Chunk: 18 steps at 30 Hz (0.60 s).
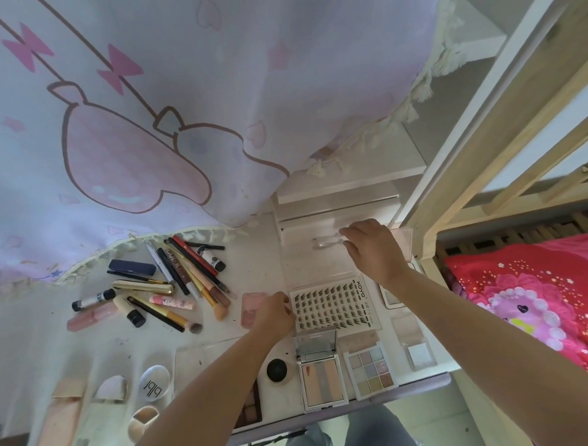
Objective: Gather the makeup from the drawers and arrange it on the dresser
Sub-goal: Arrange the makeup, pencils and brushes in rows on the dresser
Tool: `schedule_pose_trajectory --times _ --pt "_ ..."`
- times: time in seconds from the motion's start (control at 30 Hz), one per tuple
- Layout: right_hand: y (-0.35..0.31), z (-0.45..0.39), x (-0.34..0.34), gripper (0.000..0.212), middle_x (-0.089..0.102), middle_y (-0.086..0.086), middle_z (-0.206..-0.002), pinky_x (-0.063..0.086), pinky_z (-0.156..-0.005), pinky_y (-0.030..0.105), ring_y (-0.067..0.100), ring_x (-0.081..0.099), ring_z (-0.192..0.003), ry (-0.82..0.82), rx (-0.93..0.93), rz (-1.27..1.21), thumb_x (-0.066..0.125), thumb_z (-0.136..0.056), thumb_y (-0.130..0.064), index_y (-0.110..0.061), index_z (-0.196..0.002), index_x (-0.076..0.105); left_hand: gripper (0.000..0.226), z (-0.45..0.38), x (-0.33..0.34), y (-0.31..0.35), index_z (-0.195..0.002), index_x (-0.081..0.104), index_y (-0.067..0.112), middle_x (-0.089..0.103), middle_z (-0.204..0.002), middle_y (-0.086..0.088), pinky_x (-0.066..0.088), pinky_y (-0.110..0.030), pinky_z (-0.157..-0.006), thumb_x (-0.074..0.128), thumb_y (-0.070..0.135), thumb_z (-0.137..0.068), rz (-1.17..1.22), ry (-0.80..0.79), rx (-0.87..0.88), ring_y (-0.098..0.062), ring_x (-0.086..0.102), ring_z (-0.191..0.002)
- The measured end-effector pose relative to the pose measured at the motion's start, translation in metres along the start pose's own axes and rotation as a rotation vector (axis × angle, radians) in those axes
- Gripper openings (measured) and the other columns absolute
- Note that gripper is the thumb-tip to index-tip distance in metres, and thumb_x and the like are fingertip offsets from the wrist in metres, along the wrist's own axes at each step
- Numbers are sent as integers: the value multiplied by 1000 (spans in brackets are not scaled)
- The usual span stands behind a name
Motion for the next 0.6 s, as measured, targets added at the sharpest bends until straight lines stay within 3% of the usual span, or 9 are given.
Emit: schedule_pose_trajectory --times 0.13,0.27,0.37,0.43,0.5,0.6 --pt "8 3 6 43 70 18 -83 56 -56 38 34 68 -70 -53 91 72 82 -46 7 3 -87 69 39 1 0 0 -131 40 5 59 -121 -11 46 -21 -81 48 8 -92 -49 5 17 -21 58 -108" --pt "6 11 8 50 69 23 -92 56 -56 44 39 68 -76 -97 122 119 83 -45 6 4 -92 68 41 6 -2 -5 -132 41 7 61 -119 -10 46 -22 -84 49 14 -93 -8 10 21 -20 58 -108" --pt "-1 16 10 48 67 26 -94 56 -56 43 39 68 -77 -121 107 118 82 -44 9 4 -90 68 37 11 -16 -5 -129 47 8 62 -106 -3 37 -14 -85 48 14 -93 -87 97 74 -14 55 -106" --pt "-6 17 9 47 68 25 -93 56 -57 43 38 68 -78 -109 85 91 82 -43 9 3 -88 69 35 14 -26 -4 -126 51 8 58 -97 -2 35 -16 -91 48 12 -92 -105 159 130 -16 51 -110" --pt "-12 19 7 42 68 23 -91 56 -61 45 37 67 -81 -75 66 50 81 -46 8 2 -86 69 34 17 -32 -4 -126 51 6 57 -102 -7 41 -21 -92 48 10 -92 -61 168 162 -20 50 -108" --pt "-34 20 -1 17 67 17 -82 57 -67 34 30 63 -82 -23 -37 -58 63 -71 -9 0 -83 69 34 22 -42 0 -127 50 7 59 -112 -9 43 -19 -78 46 10 -93 -31 180 211 -16 55 -95"
Point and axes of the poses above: each hand's wrist, its own z-axis away from the middle knuckle, its own x-axis out of the palm, y = z × x, the point moved 10 cm from there along -z, towards the middle knuckle
